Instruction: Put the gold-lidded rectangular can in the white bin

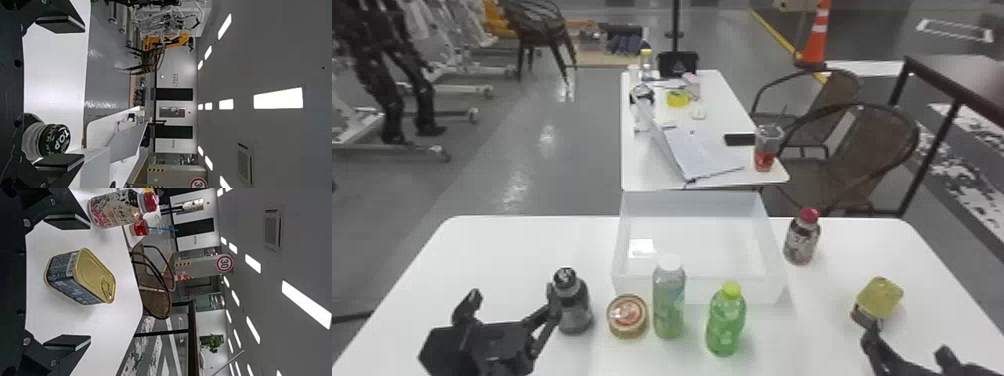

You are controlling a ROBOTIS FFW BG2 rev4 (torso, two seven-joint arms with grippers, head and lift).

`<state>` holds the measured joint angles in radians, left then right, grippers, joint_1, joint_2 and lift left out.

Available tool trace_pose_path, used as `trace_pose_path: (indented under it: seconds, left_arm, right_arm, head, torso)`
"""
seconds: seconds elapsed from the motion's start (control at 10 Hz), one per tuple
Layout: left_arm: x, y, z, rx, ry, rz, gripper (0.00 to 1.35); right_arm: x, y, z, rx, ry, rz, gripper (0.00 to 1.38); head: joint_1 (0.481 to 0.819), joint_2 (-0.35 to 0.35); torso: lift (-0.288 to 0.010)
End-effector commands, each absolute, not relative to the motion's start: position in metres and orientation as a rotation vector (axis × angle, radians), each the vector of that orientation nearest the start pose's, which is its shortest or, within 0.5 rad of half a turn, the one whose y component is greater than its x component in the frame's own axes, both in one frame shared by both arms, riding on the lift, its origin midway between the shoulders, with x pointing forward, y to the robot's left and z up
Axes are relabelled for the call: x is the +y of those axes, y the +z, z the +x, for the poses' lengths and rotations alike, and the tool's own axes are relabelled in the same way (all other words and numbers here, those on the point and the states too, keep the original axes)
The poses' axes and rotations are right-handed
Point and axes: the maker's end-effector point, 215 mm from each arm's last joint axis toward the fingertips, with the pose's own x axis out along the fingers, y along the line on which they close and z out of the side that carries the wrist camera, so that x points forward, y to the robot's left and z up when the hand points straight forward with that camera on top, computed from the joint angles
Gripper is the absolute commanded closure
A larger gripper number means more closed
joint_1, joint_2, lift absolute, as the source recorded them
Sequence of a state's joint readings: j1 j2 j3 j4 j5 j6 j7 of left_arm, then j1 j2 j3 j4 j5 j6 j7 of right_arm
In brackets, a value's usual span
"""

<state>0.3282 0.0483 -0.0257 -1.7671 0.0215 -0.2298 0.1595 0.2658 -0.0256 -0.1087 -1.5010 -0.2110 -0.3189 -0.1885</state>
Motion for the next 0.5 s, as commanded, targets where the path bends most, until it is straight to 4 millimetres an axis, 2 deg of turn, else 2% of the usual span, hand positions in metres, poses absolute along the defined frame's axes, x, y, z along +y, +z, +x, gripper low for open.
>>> trace_pose_path:
  seconds: [0.0, 0.1, 0.4]
  left_arm:
    - [0.257, -0.342, 0.487, -0.096, 0.123, 0.005, 0.15]
    - [0.257, -0.342, 0.487, -0.096, 0.123, 0.005, 0.15]
    - [0.258, -0.343, 0.487, -0.096, 0.125, 0.004, 0.15]
  right_arm:
    - [-0.360, -0.439, 0.483, 0.029, -0.364, 0.168, 0.11]
    - [-0.358, -0.441, 0.490, 0.031, -0.361, 0.162, 0.00]
    - [-0.354, -0.450, 0.506, 0.048, -0.363, 0.160, 0.00]
  head:
    - [0.549, 0.000]
    - [0.549, 0.000]
    - [0.549, 0.000]
  torso:
    - [-0.100]
    - [-0.100]
    - [-0.100]
